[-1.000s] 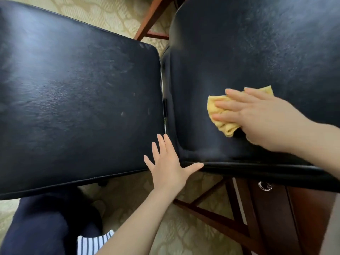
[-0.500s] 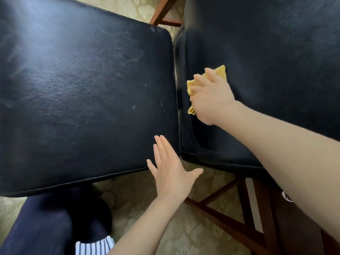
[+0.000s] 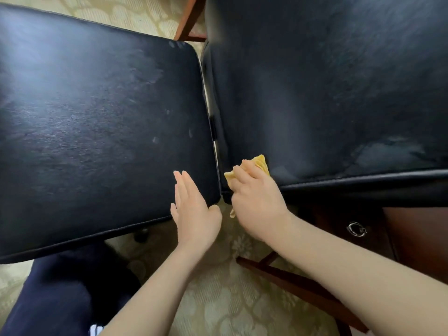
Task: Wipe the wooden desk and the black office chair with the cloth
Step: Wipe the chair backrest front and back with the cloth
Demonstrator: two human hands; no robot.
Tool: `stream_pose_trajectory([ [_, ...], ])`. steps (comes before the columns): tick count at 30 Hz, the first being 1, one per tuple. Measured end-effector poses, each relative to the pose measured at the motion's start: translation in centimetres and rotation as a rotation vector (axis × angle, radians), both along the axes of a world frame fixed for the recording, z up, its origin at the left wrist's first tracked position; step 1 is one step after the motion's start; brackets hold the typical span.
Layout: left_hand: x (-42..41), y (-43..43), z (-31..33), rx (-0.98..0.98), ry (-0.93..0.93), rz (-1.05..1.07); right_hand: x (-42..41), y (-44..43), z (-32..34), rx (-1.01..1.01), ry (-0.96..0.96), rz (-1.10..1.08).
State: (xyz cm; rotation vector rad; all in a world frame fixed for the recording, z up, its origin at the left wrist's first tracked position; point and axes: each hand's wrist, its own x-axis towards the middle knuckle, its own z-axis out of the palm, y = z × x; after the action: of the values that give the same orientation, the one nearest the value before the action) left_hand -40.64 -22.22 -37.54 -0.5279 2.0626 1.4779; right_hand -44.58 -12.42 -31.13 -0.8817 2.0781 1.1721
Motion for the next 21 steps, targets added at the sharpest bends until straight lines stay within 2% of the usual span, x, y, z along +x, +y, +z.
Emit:
stream_pose_trajectory([
  [3, -0.1, 0.3, 0.8, 0.017, 0.000, 0.064, 1.2, 2.6, 3.3, -0.183, 0.099, -0.038],
  [5, 0.2, 0.6, 1.5, 0.025, -0.005, 0.063, 1.7, 4.3, 6.2, -0.374, 0.256, 0.019],
  [7, 0.3, 0.9, 2.5, 0.032, 0.006, 0.046, 1.8, 5.5, 10.0, -0.461, 0.389, 0.010],
  [14, -0.4, 2.1, 4.9, 0.009, 0.102, -0.019, 0.4, 8.4, 20.6, -0.460, 0.714, -0.039],
  [18, -0.7, 2.4, 4.8, 0.066, 0.142, -0.067, -0.1, 7.7, 19.7, -0.475, 0.794, -0.084],
  [21, -1.2, 2.3, 3.7, 0.121, 0.144, -0.129, -1.1, 6.9, 16.9, -0.454, 0.716, -0.073],
])
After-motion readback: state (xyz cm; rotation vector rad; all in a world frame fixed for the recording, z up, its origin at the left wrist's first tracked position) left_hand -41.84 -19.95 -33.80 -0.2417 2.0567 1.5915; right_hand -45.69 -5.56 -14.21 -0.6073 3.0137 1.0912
